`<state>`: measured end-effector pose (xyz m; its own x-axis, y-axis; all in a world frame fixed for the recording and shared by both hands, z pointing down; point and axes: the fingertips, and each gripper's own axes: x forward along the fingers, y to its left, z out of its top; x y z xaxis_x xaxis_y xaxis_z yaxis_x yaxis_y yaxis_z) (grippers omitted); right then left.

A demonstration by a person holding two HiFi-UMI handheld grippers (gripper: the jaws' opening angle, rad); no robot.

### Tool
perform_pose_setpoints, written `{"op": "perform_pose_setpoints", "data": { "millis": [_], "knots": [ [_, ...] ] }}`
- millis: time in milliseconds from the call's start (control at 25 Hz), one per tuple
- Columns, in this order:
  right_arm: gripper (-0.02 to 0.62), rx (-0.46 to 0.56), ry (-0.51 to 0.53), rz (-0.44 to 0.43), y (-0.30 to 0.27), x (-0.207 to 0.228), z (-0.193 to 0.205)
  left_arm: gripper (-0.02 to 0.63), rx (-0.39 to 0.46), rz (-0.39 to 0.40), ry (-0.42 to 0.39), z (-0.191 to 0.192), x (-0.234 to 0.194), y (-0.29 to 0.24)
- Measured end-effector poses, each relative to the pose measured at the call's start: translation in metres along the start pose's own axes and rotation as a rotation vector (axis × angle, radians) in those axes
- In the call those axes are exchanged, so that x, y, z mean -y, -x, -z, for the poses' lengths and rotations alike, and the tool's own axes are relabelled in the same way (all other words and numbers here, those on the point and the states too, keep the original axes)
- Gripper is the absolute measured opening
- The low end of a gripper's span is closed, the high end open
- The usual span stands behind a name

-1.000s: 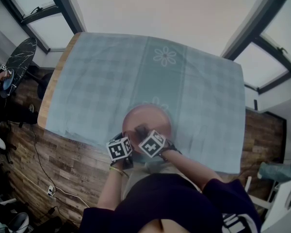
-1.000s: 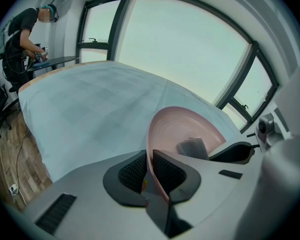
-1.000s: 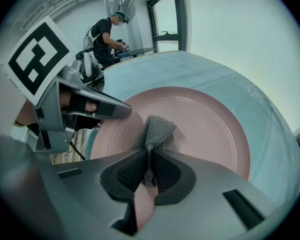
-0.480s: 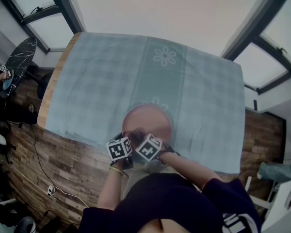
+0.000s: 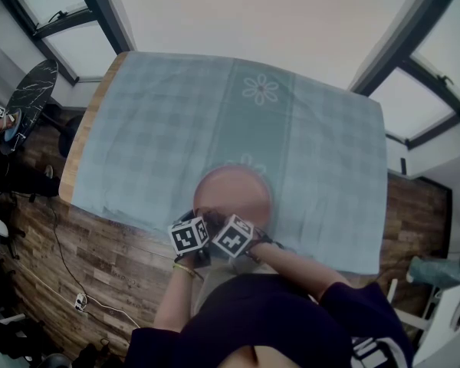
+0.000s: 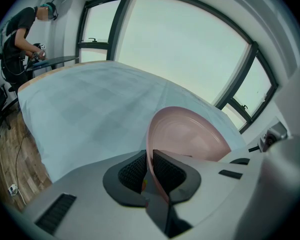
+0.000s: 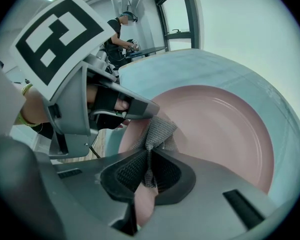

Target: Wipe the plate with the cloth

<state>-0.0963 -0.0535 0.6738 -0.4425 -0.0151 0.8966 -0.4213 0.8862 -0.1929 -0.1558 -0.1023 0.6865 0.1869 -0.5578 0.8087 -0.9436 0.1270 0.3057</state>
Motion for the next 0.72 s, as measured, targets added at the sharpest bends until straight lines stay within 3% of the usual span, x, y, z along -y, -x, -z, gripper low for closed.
{"op": "perform_pose_setpoints", "data": {
  "millis": [280,720],
  "knots": [
    [0.032,0.031,-0.055,-0.039,0.005,-0.002,-0.002,0.048,0.001,0.003,0.000,-0.001,0.000,0.000],
    [0.032,0.092,-0.168,0.058,0.036,0.047,0.006,0.048,0.002,0.011,-0.009,-0.001,0.000,0.000]
  ]
}}
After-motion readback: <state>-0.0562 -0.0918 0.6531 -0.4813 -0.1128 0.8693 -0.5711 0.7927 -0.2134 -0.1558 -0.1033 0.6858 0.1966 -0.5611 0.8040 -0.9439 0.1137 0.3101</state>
